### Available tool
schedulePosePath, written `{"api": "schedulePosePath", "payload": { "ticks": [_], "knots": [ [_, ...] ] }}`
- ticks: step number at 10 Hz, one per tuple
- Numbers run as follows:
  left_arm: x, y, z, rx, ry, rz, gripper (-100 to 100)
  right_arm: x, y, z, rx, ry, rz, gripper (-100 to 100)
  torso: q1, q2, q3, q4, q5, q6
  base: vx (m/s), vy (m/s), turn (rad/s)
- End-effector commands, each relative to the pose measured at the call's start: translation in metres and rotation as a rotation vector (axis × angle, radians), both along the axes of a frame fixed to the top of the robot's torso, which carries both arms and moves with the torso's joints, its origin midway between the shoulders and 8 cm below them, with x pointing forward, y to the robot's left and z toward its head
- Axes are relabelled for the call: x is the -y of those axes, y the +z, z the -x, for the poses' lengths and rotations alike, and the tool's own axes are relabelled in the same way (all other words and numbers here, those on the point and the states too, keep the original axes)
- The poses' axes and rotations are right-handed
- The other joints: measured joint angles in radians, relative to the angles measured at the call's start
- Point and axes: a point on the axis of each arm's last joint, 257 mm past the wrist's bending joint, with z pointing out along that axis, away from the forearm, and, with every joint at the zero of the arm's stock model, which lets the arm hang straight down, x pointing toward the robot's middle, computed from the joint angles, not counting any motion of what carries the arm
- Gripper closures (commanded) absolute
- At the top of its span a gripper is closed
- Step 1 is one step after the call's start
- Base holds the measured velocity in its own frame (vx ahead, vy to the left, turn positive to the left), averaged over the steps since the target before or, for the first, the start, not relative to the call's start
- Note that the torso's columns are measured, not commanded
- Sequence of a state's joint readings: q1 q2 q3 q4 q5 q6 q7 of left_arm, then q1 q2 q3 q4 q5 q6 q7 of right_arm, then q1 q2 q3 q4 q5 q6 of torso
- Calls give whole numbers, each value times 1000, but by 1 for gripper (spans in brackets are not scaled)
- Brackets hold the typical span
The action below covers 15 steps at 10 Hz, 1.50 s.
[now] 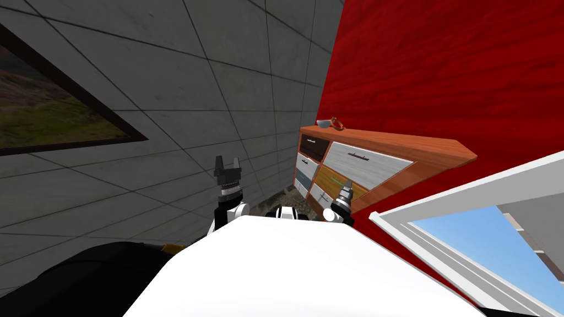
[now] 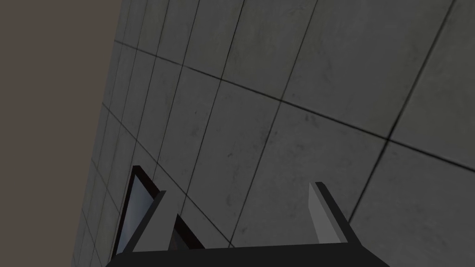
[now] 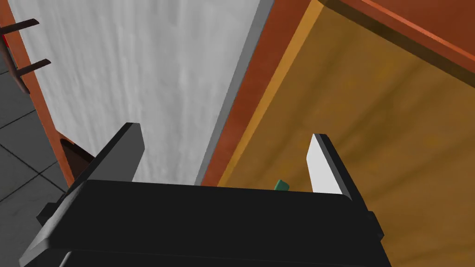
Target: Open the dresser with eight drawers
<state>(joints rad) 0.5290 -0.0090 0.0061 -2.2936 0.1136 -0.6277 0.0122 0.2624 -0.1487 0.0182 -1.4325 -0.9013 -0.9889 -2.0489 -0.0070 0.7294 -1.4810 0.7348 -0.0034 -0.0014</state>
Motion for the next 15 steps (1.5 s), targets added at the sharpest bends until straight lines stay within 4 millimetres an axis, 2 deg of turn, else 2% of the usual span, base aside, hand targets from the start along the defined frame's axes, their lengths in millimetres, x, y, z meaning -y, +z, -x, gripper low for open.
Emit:
{"api": "schedulePosePath", "payload": {
  "ticks": [1, 4, 6, 7, 8, 9, 10, 11, 12, 13, 15],
  "knots": [
    [0, 0, 0, 0, 0, 0, 0, -10, -26, -3, 38, -3, -163, -100, 4, 5, 3, 1, 1, 0, -4, -27, 47],
    [0, 0, 0, 0, 0, 0, 0, -32, -51, -3, 65, -20, -305, -100, 8, 9, 5, 3, 4, 1, -4, -12, 37],
    [0, 0, 0, 0, 0, 0, 0, -40, -56, -2, 70, -27, -341, -100, 7, 9, 5, 3, 4, 1, 0, 0, 0],
    [0, 0, 0, 0, 0, 0, 0, -36, -55, -3, 68, -24, -326, -100, 7, 9, 5, 3, 4, 1, 0, 0, 0],
    [0, 0, 0, 0, 0, 0, 0, -40, -48, -15, 67, -17, -329, -100, 7, 9, 5, 3, 3, 1, 18, -62, -59],
    [0, 0, 0, 0, 0, 0, 0, -42, -46, -18, 67, -15, -329, -100, 3, 8, 4, 3, 3, 2, 35, -85, -43],
    [0, 0, 0, 0, 0, 0, 0, -40, -48, -13, 70, -17, -330, -100, 4, 7, 4, 3, 2, 1, 17, -36, -1],
    [0, 0, 0, 0, 0, 0, 0, -37, -55, -5, 68, -23, -329, 100, 8, 9, 5, 3, 3, 1, -16, 35, 80],
    [0, 0, 0, 0, 0, 0, 0, -39, -52, -10, 65, -20, -327, 100, 12, 11, 6, 4, 5, 1, -3, 15, 10],
    [0, 0, 0, 0, 0, 0, 0, -40, -45, -13, 76, -16, -323, 100, 5, 6, 5, -2, -2, 1, -39, 83, -34],
    [0, 0, 0, 0, 0, 0, 0, -43, -45, -16, 69, -14, -326, 100, 6, 6, 4, -1, 0, 1, -82, 127, -32]
  ]
}}
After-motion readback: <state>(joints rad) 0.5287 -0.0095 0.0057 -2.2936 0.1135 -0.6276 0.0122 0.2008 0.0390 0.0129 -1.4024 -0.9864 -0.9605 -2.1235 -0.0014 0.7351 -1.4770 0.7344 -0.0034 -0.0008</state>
